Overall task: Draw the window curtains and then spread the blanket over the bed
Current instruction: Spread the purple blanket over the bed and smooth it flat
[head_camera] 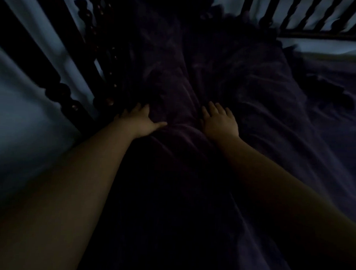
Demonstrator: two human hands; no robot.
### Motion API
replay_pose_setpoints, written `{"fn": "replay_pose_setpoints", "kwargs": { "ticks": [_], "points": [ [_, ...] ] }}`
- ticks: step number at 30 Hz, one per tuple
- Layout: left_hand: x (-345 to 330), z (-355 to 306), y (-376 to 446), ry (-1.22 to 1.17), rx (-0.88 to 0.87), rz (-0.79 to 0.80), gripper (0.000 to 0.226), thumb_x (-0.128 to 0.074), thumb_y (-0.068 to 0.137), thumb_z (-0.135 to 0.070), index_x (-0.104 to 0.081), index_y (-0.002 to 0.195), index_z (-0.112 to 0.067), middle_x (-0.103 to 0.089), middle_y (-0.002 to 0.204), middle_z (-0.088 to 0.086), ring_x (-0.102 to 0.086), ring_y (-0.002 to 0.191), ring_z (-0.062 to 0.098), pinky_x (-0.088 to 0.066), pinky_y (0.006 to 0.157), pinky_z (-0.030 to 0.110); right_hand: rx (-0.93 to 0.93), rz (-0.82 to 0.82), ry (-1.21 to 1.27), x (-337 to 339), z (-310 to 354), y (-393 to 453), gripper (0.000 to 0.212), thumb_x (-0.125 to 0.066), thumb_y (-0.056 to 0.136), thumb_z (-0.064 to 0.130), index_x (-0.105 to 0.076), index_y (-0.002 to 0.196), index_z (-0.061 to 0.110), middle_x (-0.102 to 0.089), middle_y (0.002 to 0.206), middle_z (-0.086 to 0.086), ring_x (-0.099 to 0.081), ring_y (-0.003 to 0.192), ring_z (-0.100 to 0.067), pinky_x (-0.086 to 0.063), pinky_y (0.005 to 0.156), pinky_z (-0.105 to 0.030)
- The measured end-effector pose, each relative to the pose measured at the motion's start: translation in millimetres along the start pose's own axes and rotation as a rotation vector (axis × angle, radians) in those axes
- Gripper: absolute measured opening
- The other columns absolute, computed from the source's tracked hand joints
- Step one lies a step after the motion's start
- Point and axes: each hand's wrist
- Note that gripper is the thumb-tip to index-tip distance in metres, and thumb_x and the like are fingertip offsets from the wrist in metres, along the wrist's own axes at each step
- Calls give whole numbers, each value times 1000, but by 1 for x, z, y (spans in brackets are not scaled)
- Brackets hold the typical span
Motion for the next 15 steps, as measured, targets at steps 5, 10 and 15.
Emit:
{"fn": "replay_pose_setpoints", "kwargs": {
  "ticks": [5,10,15],
  "points": [
    [-34,-20,-79,50,-11,36,73,-22,85,-68,7,145,-38,14,157,-4,7,143,36,1,116,53,-119,36,25,-16,-25,-81,54,-17,97,44,-4,146,29,1,159,2,1,146,-22,-5,117,-50],
    [-66,-34,-122,99,-17,4,92,-46,75,-70,4,145,-38,11,158,-3,8,143,37,-6,115,59,-102,40,126,-41,-45,-130,55,-17,97,46,-2,146,28,3,159,-3,0,145,-24,-7,118,-45],
    [-108,-74,-170,210,-3,-7,65,-41,91,-35,-6,146,-32,7,158,1,9,141,41,-6,112,63,-28,-15,353,-64,-67,-205,53,-24,98,39,-11,147,23,-4,158,-8,-7,145,-26,-8,118,-41]
  ]
}}
Point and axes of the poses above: each hand's wrist, its own y-axis towards the middle knuckle, its own x-axis out of the back of the hand, z = x × y
